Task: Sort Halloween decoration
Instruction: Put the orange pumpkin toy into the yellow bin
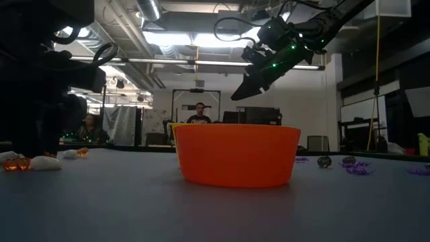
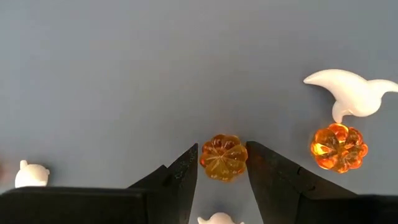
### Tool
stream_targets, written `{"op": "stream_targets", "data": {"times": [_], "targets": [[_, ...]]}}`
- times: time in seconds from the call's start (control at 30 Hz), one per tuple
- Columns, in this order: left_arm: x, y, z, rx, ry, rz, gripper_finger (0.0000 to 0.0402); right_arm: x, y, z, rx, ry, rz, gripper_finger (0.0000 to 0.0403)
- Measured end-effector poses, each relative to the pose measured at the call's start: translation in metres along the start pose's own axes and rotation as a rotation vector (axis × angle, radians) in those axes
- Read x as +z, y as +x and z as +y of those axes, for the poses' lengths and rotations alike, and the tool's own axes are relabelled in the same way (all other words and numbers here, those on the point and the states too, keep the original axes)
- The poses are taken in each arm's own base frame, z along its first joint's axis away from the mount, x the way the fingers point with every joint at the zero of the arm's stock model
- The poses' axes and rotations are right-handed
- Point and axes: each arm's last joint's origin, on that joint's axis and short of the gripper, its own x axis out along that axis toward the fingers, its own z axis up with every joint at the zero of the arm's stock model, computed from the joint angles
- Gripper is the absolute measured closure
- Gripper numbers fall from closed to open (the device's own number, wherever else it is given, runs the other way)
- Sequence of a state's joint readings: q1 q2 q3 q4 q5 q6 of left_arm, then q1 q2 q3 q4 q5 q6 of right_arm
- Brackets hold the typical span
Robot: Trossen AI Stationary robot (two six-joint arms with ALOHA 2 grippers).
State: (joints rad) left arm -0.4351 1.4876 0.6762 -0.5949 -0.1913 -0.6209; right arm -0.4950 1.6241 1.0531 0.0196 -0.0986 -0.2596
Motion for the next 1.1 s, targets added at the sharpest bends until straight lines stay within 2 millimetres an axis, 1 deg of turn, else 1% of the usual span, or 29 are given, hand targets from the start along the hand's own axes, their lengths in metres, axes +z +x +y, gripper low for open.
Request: {"op": "stream_targets", "data": {"times": [0.57, 0.9, 1.1], "targets": [[-0.0001, 0.0005, 0.0, 0.0, 0.003, 0.002, 0.0272, 0.0, 0.0, 0.0, 0.0, 0.0, 0.0, 0.0242], [-0.0003, 0.0006, 0.0002, 0.001, 0.003, 0.004, 0.0311, 0.0, 0.0, 0.0, 0.0, 0.0, 0.0, 0.0242], [-0.0005, 0.0008, 0.0002, 0.002, 0.004, 0.004, 0.0315, 0.0, 0.0, 0.0, 0.0, 0.0, 0.0, 0.0242]]}}
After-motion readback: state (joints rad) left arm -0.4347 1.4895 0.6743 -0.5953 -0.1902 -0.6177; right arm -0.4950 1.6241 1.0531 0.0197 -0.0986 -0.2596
